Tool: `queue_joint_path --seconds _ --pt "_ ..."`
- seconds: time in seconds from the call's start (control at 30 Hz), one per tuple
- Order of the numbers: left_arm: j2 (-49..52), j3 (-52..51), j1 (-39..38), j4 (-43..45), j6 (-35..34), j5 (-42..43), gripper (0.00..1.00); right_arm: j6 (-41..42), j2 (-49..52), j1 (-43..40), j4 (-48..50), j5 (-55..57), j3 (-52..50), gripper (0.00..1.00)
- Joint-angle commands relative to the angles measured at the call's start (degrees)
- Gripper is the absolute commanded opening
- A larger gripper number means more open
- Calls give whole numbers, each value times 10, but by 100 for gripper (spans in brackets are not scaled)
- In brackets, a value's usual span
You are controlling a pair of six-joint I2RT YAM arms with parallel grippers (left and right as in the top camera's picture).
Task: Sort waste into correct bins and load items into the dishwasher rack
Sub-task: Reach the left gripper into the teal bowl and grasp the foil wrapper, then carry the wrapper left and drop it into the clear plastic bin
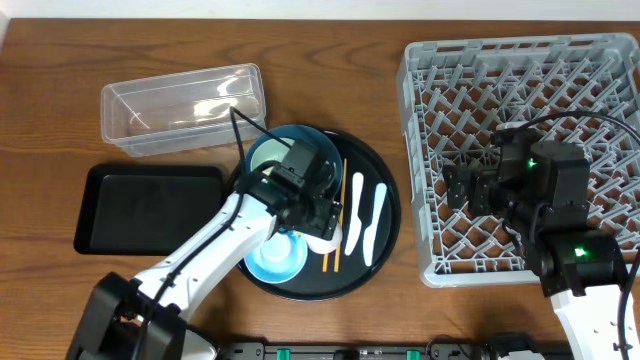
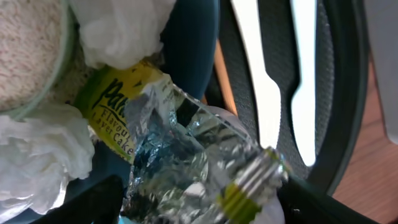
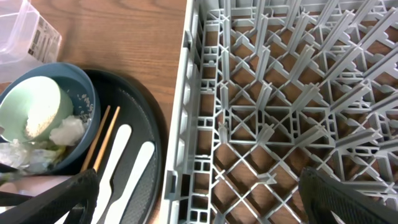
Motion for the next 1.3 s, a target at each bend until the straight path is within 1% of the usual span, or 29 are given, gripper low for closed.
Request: queue_joint_path --seconds 0.0,0.07,0.1,0.13,0.43,0.5,0.57,0.63,0.7,0.73,0.77,0.93,1.03,1.17,1.27 --pt "5 8 3 0 8 -64 75 7 0 6 -5 7 11 99" --pt "5 8 3 4 8 -69 73 7 0 6 -7 7 11 99" --pt "5 8 3 8 8 -69 70 7 0 6 -8 7 11 99" --pt "5 8 3 10 8 -69 69 7 0 6 -9 7 11 99" --pt "-1 8 3 60 8 -69 66 7 0 6 -15 13 11 99" --pt "-1 8 3 62 8 -69 60 7 0 6 -16 13 11 99" --pt "-1 8 3 63 8 -69 50 7 0 6 -16 13 11 99" --pt "-1 8 3 68 8 -70 33 7 0 6 -16 13 11 99" --pt "-1 8 3 74 8 -74 14 7 0 6 -16 13 11 99" --pt "-1 8 3 78 7 -78 9 7 0 6 -16 13 11 99" --pt "-2 9 3 80 7 -84 7 7 0 6 -16 13 11 99" --pt "-19 24 5 79 8 -129 6 7 0 6 -21 13 11 99" --pt "-49 49 23 79 8 -169 6 6 0 6 -23 17 11 99" --pt "-83 85 82 90 8 -229 6 6 0 6 -23 17 11 99" --pt "-90 92 148 129 8 -232 6 7 0 6 -23 17 11 99"
